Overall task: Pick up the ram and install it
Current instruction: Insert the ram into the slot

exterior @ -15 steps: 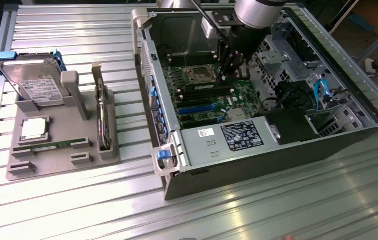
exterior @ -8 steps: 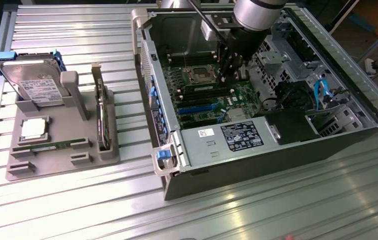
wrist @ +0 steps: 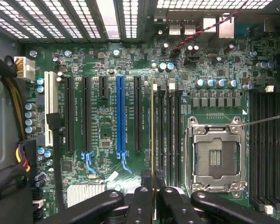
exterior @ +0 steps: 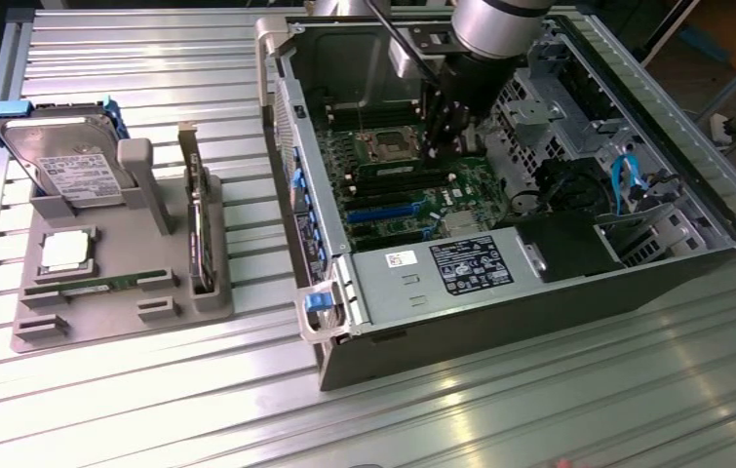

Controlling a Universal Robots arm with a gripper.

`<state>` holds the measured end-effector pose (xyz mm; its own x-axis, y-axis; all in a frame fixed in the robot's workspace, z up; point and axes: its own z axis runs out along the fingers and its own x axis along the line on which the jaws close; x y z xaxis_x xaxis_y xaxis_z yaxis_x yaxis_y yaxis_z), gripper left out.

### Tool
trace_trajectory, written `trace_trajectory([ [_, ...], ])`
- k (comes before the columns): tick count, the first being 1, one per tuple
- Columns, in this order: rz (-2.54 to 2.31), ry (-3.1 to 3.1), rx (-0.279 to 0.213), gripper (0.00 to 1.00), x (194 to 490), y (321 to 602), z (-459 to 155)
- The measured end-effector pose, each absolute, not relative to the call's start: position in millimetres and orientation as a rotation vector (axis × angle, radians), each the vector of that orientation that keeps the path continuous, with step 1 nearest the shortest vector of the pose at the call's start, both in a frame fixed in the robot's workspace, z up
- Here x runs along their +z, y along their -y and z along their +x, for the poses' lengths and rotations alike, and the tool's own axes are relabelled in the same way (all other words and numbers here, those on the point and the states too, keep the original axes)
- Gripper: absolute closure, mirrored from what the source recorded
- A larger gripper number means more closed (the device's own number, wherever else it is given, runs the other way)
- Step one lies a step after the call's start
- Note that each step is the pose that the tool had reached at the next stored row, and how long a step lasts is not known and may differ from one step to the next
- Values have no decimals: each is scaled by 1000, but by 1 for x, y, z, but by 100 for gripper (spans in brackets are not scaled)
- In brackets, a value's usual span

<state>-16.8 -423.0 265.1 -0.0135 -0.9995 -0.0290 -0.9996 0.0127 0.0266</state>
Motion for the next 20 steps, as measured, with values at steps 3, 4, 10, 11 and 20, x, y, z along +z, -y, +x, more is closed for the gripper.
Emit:
trace_trajectory([
  [3,-2205,-2235,62,88,263,423,-17],
  [4,-2205,-2234,62,88,262,423,-17],
  [10,-2205,-2234,62,88,255,423,-11],
  [11,-2205,-2234,62,88,255,423,-9],
  [20,-2205,-2234,62,88,241,417,-9],
])
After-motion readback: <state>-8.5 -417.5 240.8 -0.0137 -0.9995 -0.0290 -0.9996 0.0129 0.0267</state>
